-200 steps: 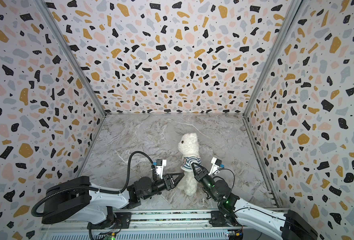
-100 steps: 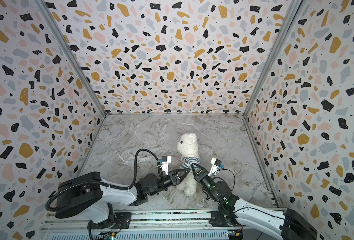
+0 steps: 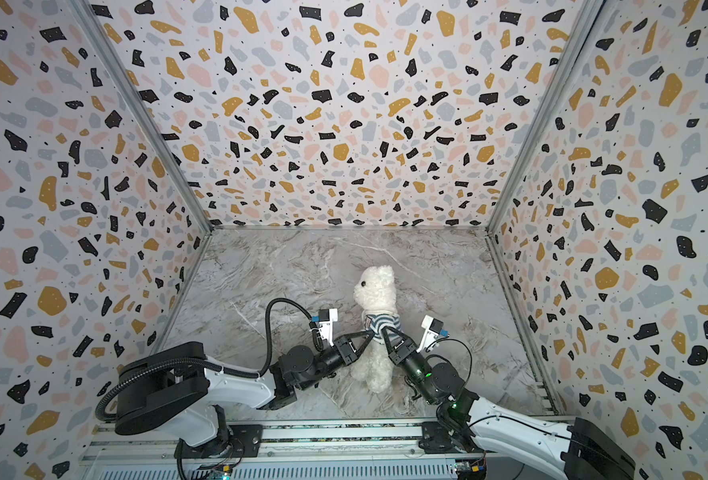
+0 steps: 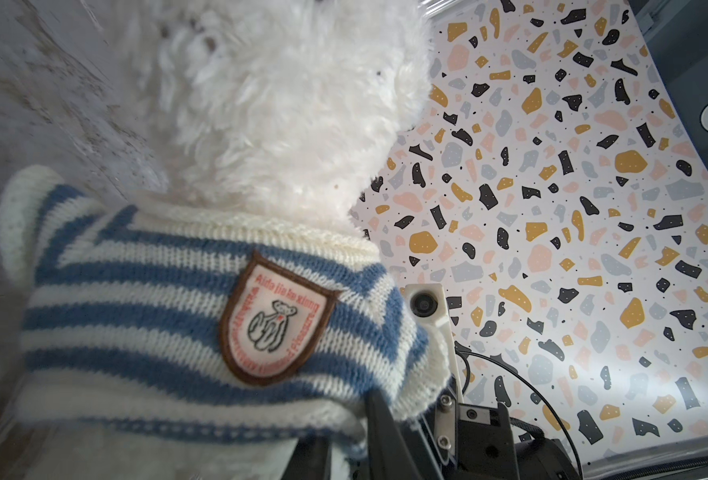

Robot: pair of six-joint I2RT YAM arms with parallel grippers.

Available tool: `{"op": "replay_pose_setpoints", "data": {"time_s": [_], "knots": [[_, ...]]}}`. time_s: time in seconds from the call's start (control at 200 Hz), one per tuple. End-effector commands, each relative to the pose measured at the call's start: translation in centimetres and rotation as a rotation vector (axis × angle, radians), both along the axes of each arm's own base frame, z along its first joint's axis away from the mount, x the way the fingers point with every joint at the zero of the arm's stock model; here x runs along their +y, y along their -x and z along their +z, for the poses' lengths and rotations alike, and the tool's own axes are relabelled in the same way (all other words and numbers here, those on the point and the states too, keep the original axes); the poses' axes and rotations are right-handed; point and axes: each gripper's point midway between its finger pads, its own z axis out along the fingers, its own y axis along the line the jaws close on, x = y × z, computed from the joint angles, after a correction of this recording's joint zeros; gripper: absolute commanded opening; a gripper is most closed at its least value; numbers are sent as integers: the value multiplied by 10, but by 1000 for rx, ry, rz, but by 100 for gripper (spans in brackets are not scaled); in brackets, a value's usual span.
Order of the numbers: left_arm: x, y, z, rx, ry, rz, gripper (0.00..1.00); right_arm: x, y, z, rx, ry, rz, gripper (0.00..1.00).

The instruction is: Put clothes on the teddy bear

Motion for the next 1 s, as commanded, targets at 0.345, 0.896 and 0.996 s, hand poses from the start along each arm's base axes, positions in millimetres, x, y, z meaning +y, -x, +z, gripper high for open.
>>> {"op": "replay_pose_setpoints", "data": {"time_s": [0.345, 0.896, 0.996], "knots": [[55, -41, -35, -14, -163, 204, 0, -1, 11, 32, -69, -47, 42, 0], [102, -69, -60, -154, -620, 334, 0, 2, 14, 49, -128, -70, 160, 0], [107, -66, -66, -165, -659, 324, 0, 4, 16, 60, -169, -66, 172, 0]]}}
